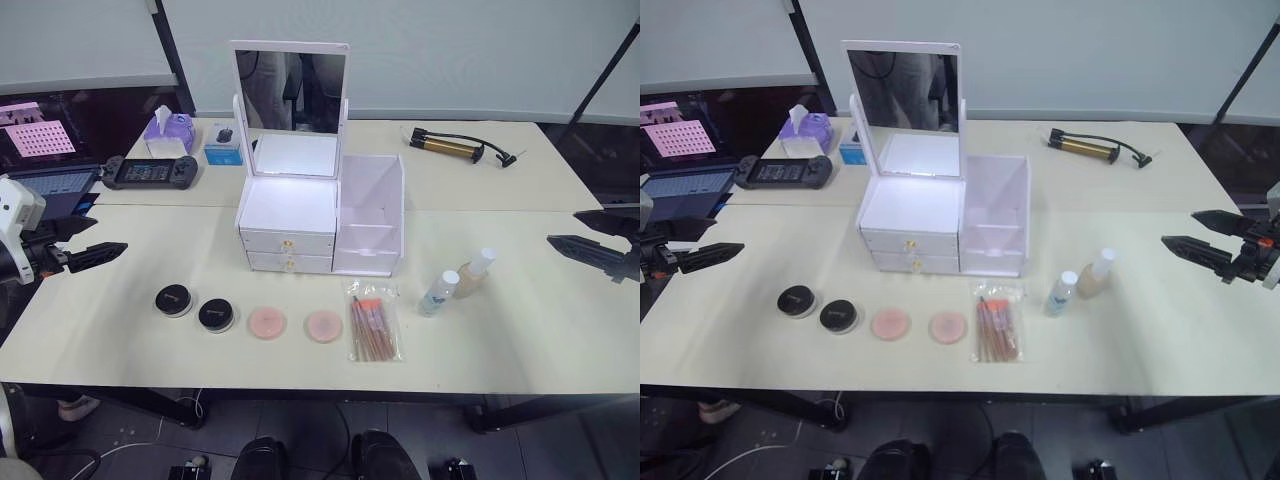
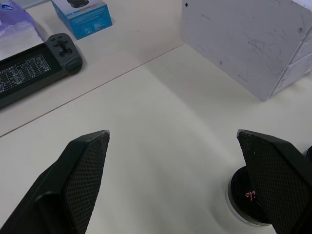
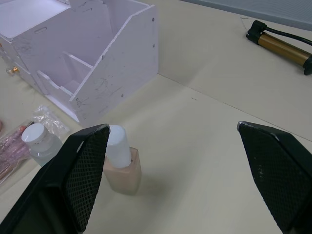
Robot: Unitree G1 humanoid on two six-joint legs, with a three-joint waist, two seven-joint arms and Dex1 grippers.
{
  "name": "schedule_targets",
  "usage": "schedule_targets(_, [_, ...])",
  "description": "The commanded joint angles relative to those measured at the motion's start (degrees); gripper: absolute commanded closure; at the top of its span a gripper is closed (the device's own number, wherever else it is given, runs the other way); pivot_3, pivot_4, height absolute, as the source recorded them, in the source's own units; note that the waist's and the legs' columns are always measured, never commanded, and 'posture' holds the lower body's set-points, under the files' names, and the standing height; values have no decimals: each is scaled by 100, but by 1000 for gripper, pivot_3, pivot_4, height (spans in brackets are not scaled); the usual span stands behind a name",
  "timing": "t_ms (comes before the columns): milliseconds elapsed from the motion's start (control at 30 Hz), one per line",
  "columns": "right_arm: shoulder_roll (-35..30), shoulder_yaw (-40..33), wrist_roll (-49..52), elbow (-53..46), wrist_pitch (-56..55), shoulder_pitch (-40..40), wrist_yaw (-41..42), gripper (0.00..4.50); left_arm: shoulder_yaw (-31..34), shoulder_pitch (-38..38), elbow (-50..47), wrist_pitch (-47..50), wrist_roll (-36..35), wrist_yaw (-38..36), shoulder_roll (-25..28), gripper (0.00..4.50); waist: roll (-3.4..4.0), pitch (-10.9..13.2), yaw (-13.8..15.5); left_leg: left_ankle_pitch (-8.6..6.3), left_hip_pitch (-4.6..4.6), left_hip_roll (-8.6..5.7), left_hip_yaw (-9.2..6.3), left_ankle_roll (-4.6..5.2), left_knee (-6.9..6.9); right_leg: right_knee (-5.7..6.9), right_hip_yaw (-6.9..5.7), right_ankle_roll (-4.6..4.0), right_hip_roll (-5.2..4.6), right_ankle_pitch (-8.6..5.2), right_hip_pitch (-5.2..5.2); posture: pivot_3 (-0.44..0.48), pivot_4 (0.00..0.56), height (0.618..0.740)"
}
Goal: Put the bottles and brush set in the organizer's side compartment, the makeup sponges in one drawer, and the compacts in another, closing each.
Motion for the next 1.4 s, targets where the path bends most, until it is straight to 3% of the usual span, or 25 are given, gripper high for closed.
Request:
schedule_targets(33, [-115,-58,0,-52,-280,-88,172,30,173,63,-222,69,-104,23,178,1,0,0,-3,0,0,0,0,0,0,0,0,0,0,0,0,0,150,706])
schedule_targets(267, [-111,-149,-57,-213,-556,167,275,30,82,-82,-478,75,-85,254,68,1,0,0,10,0,-5,0,-13,-1,7,-1,-12,0,-1,-1,7,0,150,706])
schedule_targets(467, [-135,-733,201,-1080,-187,1030,148,30,-285,-676,-1583,1066,-436,-193,-275,1,0,0,97,0,-53,0,-55,-6,55,3,-54,1,-5,-1,9,0,150,706])
schedule_targets(767, [488,-2437,886,-3782,1114,3061,-535,30,-1470,-1482,-3555,2248,-844,-664,-1448,1,-2,-2,149,5,-64,-10,-98,-12,63,1,-76,6,-2,-3,28,0,150,706])
schedule_targets(1067, [1510,-3799,1641,-5950,2186,4659,-1502,30,-2278,-2163,-3995,2353,-898,-892,-2509,1,-3,-3,130,-2,-73,-33,-170,0,65,-4,-83,11,0,-6,38,0,150,706])
schedule_targets(1233, [2001,-3930,1883,-6544,2365,5175,-2117,30,-2354,-2379,-3978,2400,-890,-896,-2714,1,-1,-3,126,-15,-80,-44,-220,24,64,-6,-88,16,2,-9,41,0,150,706])
schedule_targets(1400, [1852,-3618,2101,-6562,2462,4922,-2674,30,-2323,-2288,-4170,2511,-917,-837,-2688,1,-1,-4,99,-18,-79,-49,-247,29,64,-6,-84,17,4,-11,42,0,150,706])
